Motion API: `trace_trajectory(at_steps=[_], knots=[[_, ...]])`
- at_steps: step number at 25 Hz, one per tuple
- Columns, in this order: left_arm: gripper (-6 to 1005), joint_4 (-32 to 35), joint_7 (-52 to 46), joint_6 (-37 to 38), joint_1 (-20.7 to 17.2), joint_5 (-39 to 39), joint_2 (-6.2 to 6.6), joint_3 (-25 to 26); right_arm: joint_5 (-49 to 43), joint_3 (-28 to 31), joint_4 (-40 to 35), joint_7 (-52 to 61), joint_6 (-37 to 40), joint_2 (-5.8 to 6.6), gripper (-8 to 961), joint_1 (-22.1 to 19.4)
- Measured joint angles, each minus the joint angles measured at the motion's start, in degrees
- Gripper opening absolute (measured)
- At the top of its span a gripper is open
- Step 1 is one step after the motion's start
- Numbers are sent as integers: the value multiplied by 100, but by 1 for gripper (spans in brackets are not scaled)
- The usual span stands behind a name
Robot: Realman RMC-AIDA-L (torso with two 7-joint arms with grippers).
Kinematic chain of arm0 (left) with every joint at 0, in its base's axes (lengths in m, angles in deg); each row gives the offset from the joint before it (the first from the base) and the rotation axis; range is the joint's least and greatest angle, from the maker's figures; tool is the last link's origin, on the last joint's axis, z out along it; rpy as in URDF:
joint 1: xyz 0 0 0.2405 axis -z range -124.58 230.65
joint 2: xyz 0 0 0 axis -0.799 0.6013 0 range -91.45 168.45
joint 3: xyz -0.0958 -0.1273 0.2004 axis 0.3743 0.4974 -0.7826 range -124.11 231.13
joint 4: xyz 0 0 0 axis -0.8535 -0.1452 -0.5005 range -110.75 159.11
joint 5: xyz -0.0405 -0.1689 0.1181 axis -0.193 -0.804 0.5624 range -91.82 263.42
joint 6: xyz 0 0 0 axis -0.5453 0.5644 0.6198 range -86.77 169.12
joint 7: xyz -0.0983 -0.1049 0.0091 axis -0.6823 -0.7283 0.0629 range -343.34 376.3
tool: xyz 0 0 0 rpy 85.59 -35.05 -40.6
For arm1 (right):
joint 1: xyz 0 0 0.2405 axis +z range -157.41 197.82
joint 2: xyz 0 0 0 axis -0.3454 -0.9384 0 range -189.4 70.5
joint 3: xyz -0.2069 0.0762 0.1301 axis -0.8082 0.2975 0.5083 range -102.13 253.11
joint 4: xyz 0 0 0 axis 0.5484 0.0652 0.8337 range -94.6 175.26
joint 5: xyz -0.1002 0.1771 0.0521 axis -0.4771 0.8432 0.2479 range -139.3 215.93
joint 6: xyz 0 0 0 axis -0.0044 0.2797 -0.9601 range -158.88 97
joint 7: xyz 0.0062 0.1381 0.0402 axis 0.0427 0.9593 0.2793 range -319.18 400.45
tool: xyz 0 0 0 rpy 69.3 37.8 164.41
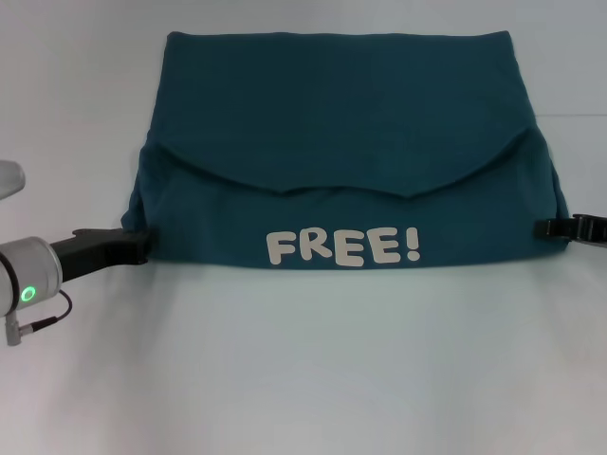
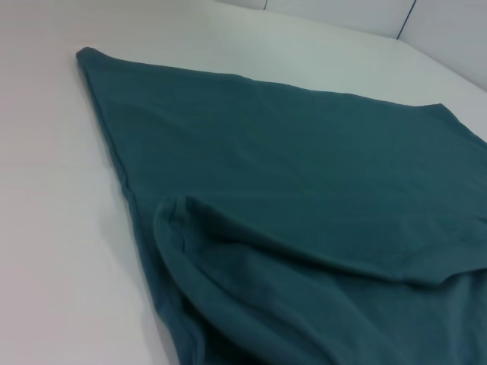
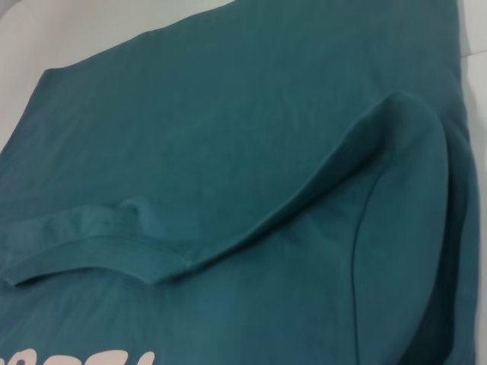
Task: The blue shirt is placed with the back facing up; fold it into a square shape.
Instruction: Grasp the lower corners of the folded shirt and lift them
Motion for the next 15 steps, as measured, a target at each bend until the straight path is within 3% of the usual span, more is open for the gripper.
trace_trajectory(at_steps=[4,7,12,15], knots=[[19,-3,-1,1,14,0,2,0,16,-1,22,-82,20,-6,500,22],[21,-3,-3,5,20,0,6,0,18,-2,23,-133,105,-5,279,22],[23,-3,-50,16,24,0,12,1,22,22,-21,-175,152,-6,56,-29],[25,23,-90,92,0,0,12,27,78,55,-30,-287,255,-5,49,-98]])
